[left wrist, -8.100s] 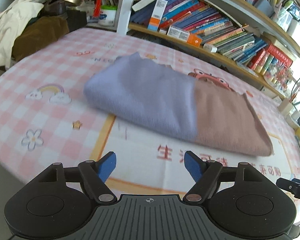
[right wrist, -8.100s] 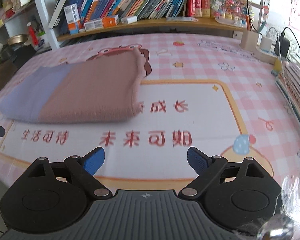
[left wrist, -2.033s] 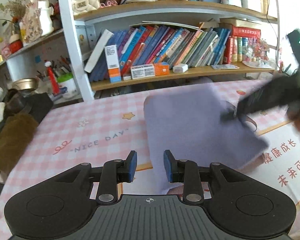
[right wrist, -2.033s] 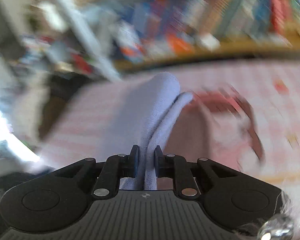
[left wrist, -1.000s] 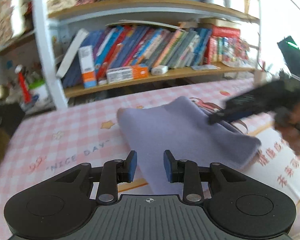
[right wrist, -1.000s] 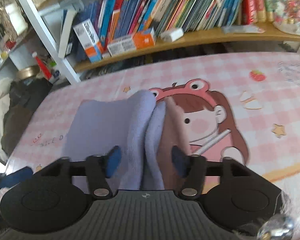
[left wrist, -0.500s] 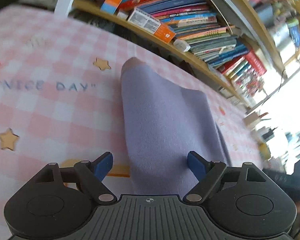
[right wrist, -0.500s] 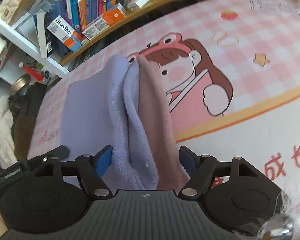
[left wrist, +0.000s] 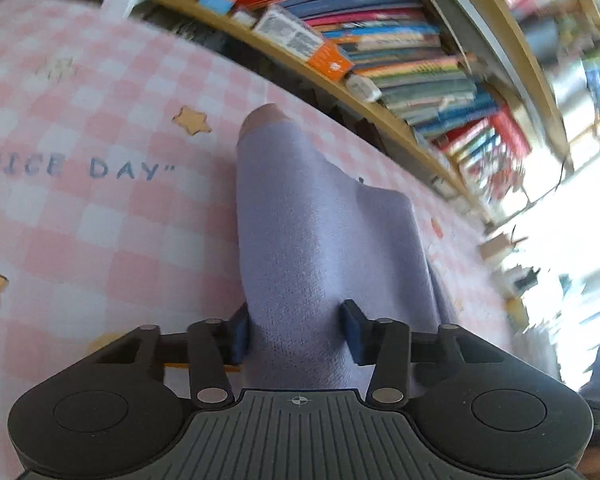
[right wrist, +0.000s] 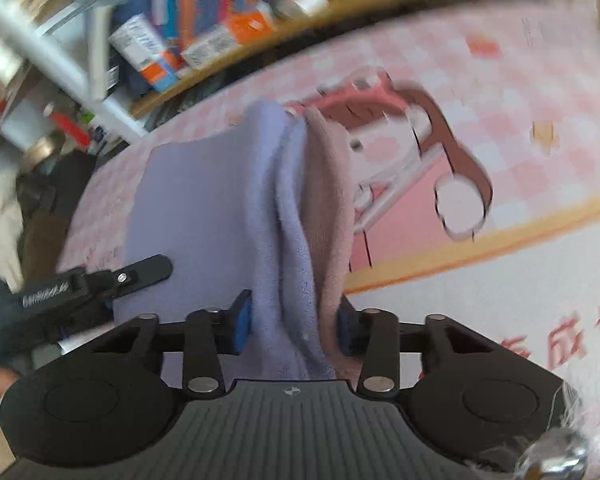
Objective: Fold clothes
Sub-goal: 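Close the left gripper on the lavender edge while the right gripper grips the stacked edges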
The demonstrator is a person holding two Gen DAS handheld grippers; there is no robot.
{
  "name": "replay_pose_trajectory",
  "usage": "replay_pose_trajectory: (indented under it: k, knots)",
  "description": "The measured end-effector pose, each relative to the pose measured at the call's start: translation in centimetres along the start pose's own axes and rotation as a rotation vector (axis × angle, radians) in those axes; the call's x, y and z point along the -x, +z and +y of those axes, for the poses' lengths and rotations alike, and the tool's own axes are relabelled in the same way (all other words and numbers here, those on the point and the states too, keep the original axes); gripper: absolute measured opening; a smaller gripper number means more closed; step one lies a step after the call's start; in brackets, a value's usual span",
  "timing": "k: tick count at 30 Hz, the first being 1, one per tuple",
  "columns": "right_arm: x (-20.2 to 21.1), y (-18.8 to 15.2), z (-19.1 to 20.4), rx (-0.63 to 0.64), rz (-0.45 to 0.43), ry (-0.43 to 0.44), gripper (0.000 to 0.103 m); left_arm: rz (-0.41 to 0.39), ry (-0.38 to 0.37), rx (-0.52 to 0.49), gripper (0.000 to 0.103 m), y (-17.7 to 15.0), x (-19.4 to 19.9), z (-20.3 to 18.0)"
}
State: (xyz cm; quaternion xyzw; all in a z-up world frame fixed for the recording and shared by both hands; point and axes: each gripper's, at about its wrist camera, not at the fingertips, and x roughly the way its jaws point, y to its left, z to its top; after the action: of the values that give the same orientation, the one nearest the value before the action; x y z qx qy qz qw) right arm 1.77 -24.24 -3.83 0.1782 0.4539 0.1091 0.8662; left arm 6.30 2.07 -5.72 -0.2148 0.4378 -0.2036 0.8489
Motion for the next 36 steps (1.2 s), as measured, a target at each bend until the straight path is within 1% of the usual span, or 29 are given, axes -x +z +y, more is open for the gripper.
replay_pose_trajectory:
  k: [2, 3, 4, 6, 7, 10, 11, 13, 15, 18, 19, 22, 23, 25, 28, 30, 33, 36]
  knots:
    - [1.3, -0.9, 2.2, 0.134, -0.034, -0.036, 0.029, 0.001, 0.024, -0.063, 0.041, -0.9, 1.2, -1.4]
    - [2.0, -1.4, 3.2, 0.193, -0.043, -0.050, 0.027, 0.009, 0.023, -0.069, 0.041, -1.3, 1.7, -1.6]
    - [2.5, -2.0, 3.6, 0.221, -0.034, -0.056, 0.027, 0.020, 0.020, -0.071, 0.041, -1.9, 2.2, -1.7]
    - [3.1, -3.0, 3.5, 0.219, 0.003, -0.053, 0.027, 0.049, 0.008, -0.062, 0.041, -3.0, 3.1, -1.3]
    - [3.4, -3.6, 3.3, 0.207, 0.021, -0.047, 0.027, 0.062, 0.001, -0.049, 0.041, -3.4, 3.3, -1.0]
    - [3.8, -4.5, 1.8, 0.082, 0.050, -0.017, 0.030, 0.104, -0.025, -0.006, 0.049, -3.9, 3.5, 0.2]
    - [3.8, -4.6, 1.2, 0.039, 0.058, -0.010, 0.035, 0.108, -0.032, 0.006, 0.050, -3.9, 3.4, 0.6]
    - [3.4, -4.7, 0.1, -0.044, 0.070, -0.005, 0.048, 0.115, -0.047, 0.027, 0.051, -3.8, 3.3, 1.2]
    - [2.9, -4.9, -0.7, -0.109, 0.086, 0.003, 0.052, 0.125, -0.063, 0.054, 0.058, -3.9, 3.0, 1.8]
    - [2.1, -5.2, -1.6, -0.166, 0.107, 0.024, 0.059, 0.124, -0.104, 0.104, 0.060, -4.2, 2.7, 2.8]
    - [2.0, -5.2, -1.8, -0.179, 0.106, 0.034, 0.059, 0.121, -0.114, 0.111, 0.060, -4.2, 2.7, 3.0]
    - [1.6, -5.0, -1.6, -0.163, 0.104, 0.050, 0.055, 0.109, -0.128, 0.107, 0.058, -4.3, 2.4, 2.9]
    - [1.4, -4.8, -1.5, -0.150, 0.104, 0.055, 0.053, 0.106, -0.130, 0.110, 0.053, -4.2, 2.1, 2.7]
    - [0.9, -4.5, -1.0, -0.123, 0.108, 0.061, 0.044, 0.098, -0.129, 0.117, 0.050, -4.2, 1.8, 2.5]
    - [0.7, -4.5, -0.8, -0.099, 0.098, 0.064, 0.038, 0.083, -0.103, 0.122, 0.044, -4.4, 2.0, 2.0]
    - [1.3, -4.8, -0.1, -0.055, 0.063, 0.048, 0.032, 0.063, -0.073, 0.091, 0.041, -4.8, 2.6, 1.0]
    - [2.6, -5.4, 1.4, 0.063, 0.010, 0.011, 0.030, 0.031, -0.062, 0.068, 0.041, -5.5, 3.6, -0.2]
    - [3.8, -5.5, 1.1, 0.100, -0.012, 0.045, 0.030, -0.003, -0.060, 0.079, 0.041, -6.1, 4.8, -0.9]
